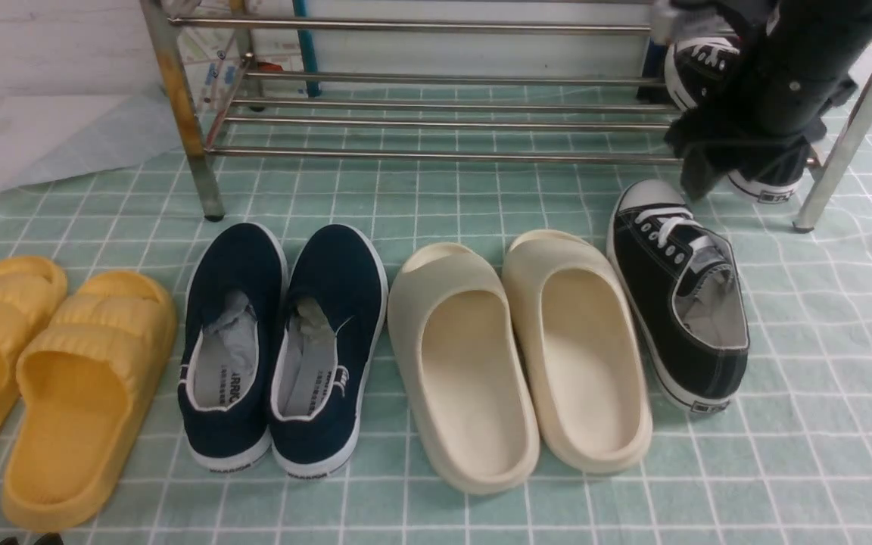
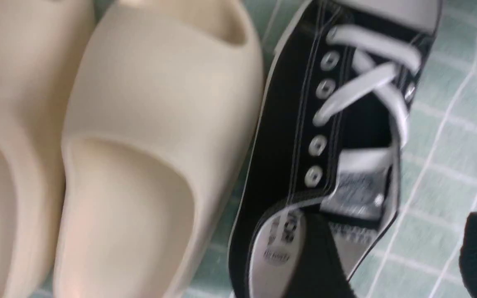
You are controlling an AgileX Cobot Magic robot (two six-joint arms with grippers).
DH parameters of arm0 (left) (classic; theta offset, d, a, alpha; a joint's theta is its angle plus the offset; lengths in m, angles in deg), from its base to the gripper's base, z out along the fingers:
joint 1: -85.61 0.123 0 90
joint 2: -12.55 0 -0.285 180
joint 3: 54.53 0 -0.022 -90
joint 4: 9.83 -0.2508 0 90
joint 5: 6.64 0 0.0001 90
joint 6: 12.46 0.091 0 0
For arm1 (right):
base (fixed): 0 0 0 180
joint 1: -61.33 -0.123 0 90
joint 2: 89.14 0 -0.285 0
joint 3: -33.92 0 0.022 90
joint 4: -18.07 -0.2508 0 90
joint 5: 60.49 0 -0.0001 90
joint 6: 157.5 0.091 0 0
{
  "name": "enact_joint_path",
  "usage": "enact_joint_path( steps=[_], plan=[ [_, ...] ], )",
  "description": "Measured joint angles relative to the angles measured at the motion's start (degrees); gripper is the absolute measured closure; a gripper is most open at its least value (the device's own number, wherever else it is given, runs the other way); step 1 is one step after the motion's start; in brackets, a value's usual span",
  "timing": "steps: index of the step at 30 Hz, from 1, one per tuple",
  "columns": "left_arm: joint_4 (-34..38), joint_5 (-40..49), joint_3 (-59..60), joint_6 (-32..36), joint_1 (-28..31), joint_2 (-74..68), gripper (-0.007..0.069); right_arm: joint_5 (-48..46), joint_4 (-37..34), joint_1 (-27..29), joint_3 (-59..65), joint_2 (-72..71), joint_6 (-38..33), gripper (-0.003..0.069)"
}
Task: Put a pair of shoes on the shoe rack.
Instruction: Use the right arm to grab the shoe closest to it, then use the right arm to put a shoe into the shoe rack
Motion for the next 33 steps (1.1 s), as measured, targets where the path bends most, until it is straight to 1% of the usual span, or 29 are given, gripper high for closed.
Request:
enact_joint_path(
  steps=[1,2,4,8,11,12,15,16,17,18,19,20,21,22,26,29,33],
  plan=[
    [0.0,0.0,0.0,0.0,0.0,0.0,0.0386,0.6,-0.1,-0.1,3.2,-0.6,1.0,0.0188],
    [0.0,0.0,0.0,0.0,0.0,0.0,0.0386,0.8,-0.1,-0.1,3.8,-0.8,1.4,0.0188],
    [0.0,0.0,0.0,0.0,0.0,0.0,0.0386,4.5,-1.6,-0.1,11.1,-1.0,3.1,0.019],
    [0.0,0.0,0.0,0.0,0.0,0.0,0.0386,9.4,-5.6,-0.2,18.1,-1.0,3.2,0.0195],
    [0.0,0.0,0.0,0.0,0.0,0.0,0.0386,13.4,-6.7,-0.3,20.8,-0.9,2.5,0.0222],
    [0.0,0.0,0.0,0.0,0.0,0.0,0.0386,14.4,-6.8,-0.4,21.2,-0.7,2.3,0.0241],
    [0.0,0.0,0.0,0.0,0.0,0.0,0.0386,16.2,-7.1,-0.6,21.3,0.7,2.2,0.0327],
    [0.0,0.0,0.0,0.0,0.0,0.0,0.0386,16.3,-7.2,-0.7,21.3,0.8,2.2,0.0342],
    [0.0,0.0,0.0,0.0,0.0,0.0,0.0386,16.6,-7.4,-0.7,21.3,1.5,2.0,0.0405],
    [0.0,0.0,0.0,0.0,0.0,0.0,0.0386,16.7,-7.7,-0.7,21.3,1.6,1.7,0.0447],
    [0.0,0.0,0.0,0.0,0.0,0.0,0.0386,16.6,-8.0,-0.8,21.3,1.5,1.2,0.054],
    [0.0,0.0,0.0,0.0,0.0,0.0,0.0386,16.5,-8.0,-0.8,21.3,1.4,1.1,0.0553],
    [0.0,0.0,0.0,0.0,0.0,0.0,0.0386,16.3,-8.1,-0.8,21.3,1.0,0.7,0.0615],
    [0.0,0.0,0.0,0.0,0.0,0.0,0.0386,16.0,-7.4,-0.9,21.4,0.3,0.6,0.0645],
    [0.0,0.0,0.0,0.0,0.0,0.0,0.0386,12.6,-4.7,-0.7,21.7,-3.7,0.6,0.0648],
    [0.0,0.0,0.0,0.0,0.0,0.0,0.0386,10.1,-5.0,-0.7,21.8,-7.5,0.5,0.0646],
    [0.0,0.0,0.0,0.0,0.0,0.0,0.0386,9.0,-5.4,-0.7,21.8,-11.0,-0.4,0.0645]
  ],
)
